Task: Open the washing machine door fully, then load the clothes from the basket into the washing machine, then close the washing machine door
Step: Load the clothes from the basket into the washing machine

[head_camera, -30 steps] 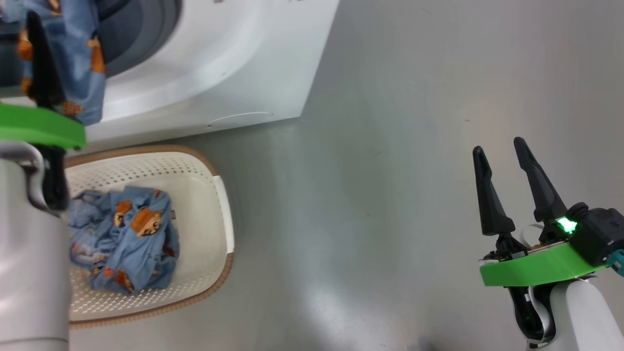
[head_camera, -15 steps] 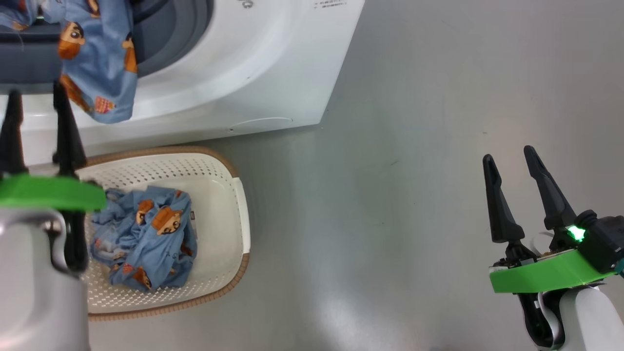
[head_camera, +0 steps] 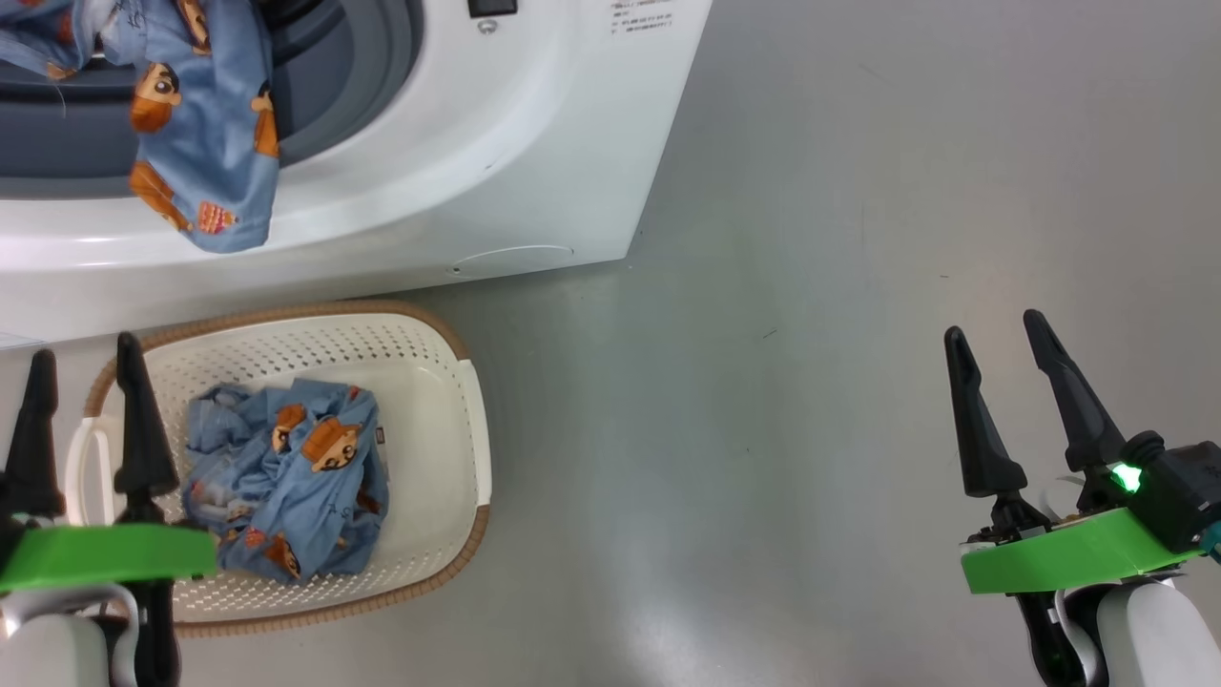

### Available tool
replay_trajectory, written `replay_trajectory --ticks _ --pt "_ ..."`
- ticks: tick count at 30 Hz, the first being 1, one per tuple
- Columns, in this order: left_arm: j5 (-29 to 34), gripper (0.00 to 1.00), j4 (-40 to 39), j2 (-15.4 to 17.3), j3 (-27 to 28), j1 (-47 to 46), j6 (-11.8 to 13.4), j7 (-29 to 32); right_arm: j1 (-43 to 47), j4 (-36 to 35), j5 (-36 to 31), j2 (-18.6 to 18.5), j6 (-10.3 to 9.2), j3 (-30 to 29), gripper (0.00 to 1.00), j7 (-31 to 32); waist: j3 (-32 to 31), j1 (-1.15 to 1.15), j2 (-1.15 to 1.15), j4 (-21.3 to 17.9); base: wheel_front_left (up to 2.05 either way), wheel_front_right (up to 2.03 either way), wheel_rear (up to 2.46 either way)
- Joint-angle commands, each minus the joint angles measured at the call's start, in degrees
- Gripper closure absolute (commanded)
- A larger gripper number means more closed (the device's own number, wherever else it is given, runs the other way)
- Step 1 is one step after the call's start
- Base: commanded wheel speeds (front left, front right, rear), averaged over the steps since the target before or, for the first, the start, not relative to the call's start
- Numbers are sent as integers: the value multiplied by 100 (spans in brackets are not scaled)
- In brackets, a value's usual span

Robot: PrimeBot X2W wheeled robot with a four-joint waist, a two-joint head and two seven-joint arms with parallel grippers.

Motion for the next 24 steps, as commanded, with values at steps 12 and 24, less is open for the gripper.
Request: replay_trajectory --ticks 12,24 --pt "110 0 -456 -7 109 303 -18 -31 133 -112 34 -96 8 161 0 -27 -7 0 0 8 0 0 0" --pt "27 0 368 100 -584 -566 -18 -31 -74 -110 20 -53 8 281 0 -27 201 0 0 -23 0 0 0"
